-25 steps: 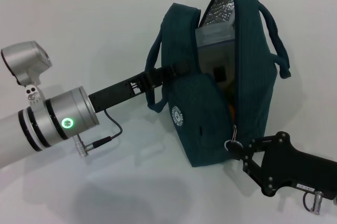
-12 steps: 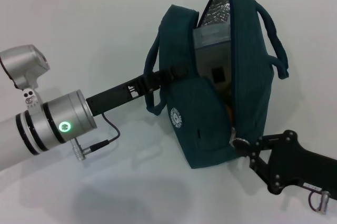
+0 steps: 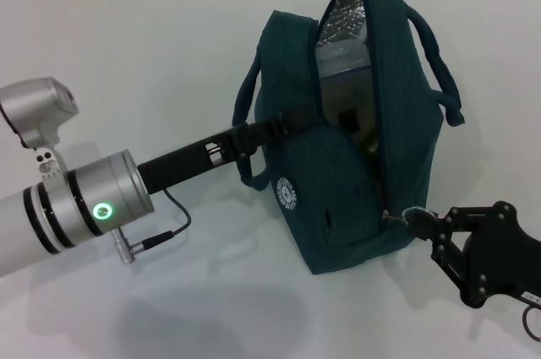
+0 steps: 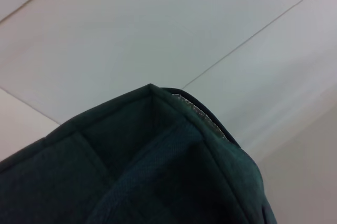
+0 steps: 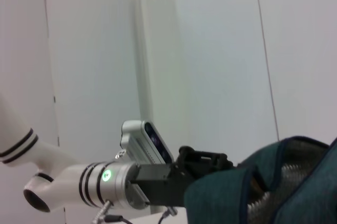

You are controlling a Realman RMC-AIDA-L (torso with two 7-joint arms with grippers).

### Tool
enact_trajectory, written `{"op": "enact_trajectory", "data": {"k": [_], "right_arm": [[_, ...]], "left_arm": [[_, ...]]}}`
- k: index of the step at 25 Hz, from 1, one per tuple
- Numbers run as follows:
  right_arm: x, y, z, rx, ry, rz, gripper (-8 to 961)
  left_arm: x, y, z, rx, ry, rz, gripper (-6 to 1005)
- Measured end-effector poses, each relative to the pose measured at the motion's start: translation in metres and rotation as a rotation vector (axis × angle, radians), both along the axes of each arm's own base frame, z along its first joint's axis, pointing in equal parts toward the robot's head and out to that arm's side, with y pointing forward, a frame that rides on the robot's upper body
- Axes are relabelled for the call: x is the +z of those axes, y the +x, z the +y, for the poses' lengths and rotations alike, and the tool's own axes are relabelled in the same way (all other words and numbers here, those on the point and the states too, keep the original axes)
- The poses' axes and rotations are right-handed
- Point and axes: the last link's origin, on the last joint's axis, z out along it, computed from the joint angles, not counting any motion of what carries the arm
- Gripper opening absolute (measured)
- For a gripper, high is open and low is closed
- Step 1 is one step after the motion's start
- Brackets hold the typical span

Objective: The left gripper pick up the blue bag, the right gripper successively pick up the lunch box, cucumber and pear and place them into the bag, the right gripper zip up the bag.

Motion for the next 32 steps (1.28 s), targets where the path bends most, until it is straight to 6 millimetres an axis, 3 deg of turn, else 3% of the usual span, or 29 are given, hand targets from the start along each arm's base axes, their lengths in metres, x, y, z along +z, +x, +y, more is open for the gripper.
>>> {"op": "enact_trajectory", "data": {"k": [10, 21, 32], "right_arm": [[0.008, -0.02, 0.017, 0.085, 0.049, 0.031, 20], [0.016, -0.048, 0.047, 0.173, 0.101, 0.047, 21], [0.022, -0.082, 0.086, 0.217, 0.168, 0.068, 23]], "left_arm": [[0.002, -0.001, -0.002, -0.065, 0.079, 0.039, 392], [0.018, 0.001, -0.002, -0.134, 0.184, 0.022, 816], [0.038, -0.018, -0.013, -0.078, 0.289, 0.001, 816]]}}
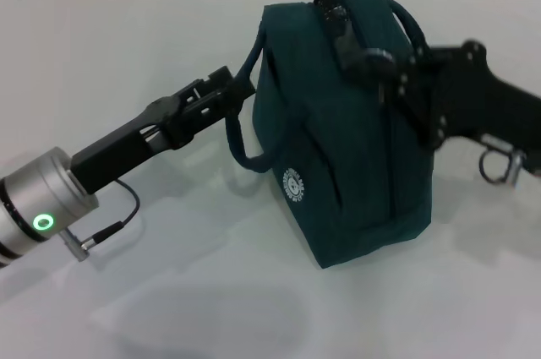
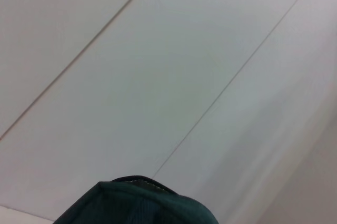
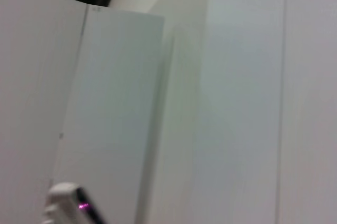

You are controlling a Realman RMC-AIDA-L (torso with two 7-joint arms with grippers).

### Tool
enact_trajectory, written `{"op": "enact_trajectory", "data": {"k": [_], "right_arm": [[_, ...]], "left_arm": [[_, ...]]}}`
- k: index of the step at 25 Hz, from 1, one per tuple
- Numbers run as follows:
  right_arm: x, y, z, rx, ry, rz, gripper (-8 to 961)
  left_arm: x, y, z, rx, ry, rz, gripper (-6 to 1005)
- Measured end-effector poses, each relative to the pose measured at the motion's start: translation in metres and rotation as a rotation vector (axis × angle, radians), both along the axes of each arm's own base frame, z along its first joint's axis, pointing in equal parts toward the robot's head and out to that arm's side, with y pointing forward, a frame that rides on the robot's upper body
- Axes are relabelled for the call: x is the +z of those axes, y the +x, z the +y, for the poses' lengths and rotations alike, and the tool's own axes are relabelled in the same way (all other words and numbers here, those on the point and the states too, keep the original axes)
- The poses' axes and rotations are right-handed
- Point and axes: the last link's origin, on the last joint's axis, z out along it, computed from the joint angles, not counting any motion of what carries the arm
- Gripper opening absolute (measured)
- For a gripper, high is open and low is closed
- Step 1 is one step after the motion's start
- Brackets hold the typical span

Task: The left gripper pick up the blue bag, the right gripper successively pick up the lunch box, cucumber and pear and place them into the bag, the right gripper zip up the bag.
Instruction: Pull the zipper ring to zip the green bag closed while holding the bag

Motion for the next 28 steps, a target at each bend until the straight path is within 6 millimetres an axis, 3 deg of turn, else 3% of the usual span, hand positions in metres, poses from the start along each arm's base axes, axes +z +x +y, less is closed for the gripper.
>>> {"op": "enact_trajectory", "data": {"k": [7, 13, 28], "right_arm": [[-0.003, -0.027, 0.018, 0.067, 0.009, -0.004, 24], [-0.004, -0.03, 0.022, 0.07, 0.013, -0.013, 25], [-0.021, -0.066, 0.028, 0.204, -0.019, -0.064, 27]], "left_arm": [[0.005, -0.01, -0.007, 0.023, 0.013, 0.013, 816], [0.007, -0.013, -0.009, 0.035, 0.009, 0.011, 816], [0.021, -0.026, -0.018, 0.064, 0.017, 0.035, 815]]}}
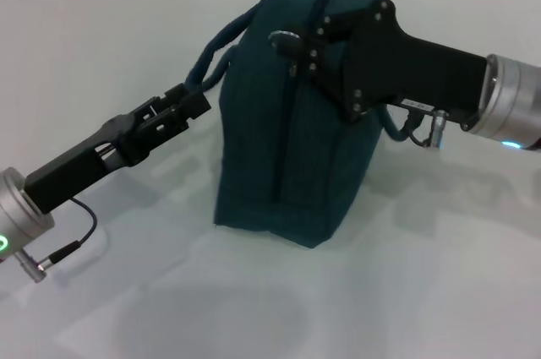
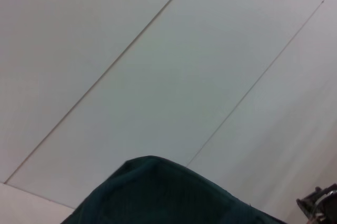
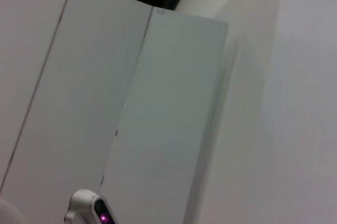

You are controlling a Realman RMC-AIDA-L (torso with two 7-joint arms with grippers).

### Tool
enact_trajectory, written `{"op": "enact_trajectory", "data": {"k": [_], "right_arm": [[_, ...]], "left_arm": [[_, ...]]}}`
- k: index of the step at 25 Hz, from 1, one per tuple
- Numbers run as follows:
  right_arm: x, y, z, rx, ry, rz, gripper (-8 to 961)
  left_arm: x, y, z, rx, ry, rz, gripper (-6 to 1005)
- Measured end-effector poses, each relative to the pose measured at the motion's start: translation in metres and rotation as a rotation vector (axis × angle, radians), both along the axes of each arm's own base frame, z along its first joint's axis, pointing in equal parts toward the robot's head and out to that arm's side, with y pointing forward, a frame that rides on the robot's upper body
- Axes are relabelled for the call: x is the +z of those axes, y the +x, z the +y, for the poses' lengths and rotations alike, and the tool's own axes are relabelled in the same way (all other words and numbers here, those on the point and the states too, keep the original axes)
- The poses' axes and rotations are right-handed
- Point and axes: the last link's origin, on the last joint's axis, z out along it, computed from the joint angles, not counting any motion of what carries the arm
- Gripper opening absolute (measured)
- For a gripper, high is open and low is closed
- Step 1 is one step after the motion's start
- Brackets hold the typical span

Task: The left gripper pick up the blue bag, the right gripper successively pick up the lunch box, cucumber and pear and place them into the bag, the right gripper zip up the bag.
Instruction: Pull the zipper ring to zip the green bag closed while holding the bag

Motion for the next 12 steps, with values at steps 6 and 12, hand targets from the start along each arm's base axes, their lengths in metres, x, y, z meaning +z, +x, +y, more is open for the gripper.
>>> {"op": "enact_trajectory", "data": {"k": [6, 12], "right_arm": [[-0.002, -0.0006, 0.0045, -0.015, 0.013, -0.019, 28], [-0.0039, 0.0003, 0.0047, -0.02, 0.012, -0.028, 29]], "left_arm": [[-0.0015, -0.0004, -0.0015, -0.002, -0.009, 0.005, 815], [-0.0064, 0.0052, 0.001, -0.033, -0.038, 0.023, 810]]}}
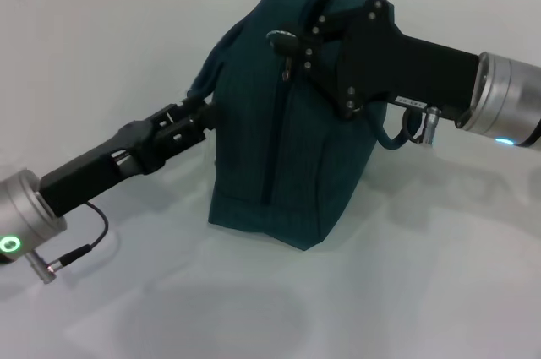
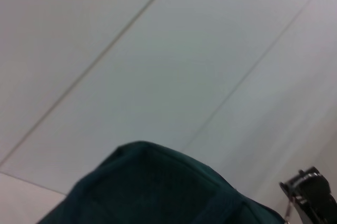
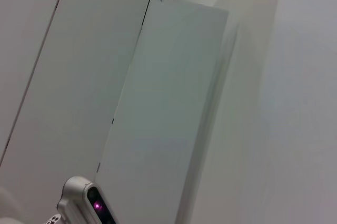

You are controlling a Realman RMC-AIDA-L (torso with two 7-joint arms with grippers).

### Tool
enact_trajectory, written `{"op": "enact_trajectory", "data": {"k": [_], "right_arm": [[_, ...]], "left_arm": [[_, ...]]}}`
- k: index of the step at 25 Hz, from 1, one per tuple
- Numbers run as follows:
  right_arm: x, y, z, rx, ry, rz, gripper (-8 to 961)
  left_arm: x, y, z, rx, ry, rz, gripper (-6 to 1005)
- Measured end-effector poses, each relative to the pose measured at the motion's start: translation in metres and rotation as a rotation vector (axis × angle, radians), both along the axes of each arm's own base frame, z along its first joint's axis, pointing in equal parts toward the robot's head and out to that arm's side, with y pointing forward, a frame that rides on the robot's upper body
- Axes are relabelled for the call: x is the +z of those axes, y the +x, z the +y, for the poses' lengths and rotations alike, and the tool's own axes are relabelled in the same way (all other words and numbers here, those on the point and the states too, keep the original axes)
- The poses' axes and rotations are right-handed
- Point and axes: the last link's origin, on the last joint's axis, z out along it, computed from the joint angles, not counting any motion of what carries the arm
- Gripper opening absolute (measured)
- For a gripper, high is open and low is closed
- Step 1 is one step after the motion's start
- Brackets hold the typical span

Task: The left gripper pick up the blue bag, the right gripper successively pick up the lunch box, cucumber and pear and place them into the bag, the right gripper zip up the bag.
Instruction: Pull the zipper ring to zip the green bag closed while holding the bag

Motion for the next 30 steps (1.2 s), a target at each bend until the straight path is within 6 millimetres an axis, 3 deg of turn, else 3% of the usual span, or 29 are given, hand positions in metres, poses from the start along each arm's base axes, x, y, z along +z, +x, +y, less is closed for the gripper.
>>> {"op": "enact_trajectory", "data": {"k": [14, 23, 30], "right_arm": [[-0.002, 0.001, -0.002, 0.001, -0.009, -0.001, 31], [-0.002, 0.001, -0.004, -0.004, -0.013, 0.004, 32], [-0.001, 0.003, -0.003, -0.014, -0.009, 0.007, 33]], "left_arm": [[-0.008, 0.01, 0.006, -0.043, -0.029, 0.018, 798], [-0.008, 0.01, 0.007, -0.046, -0.013, 0.02, 622], [-0.011, 0.014, 0.008, -0.069, -0.021, 0.027, 312]]}}
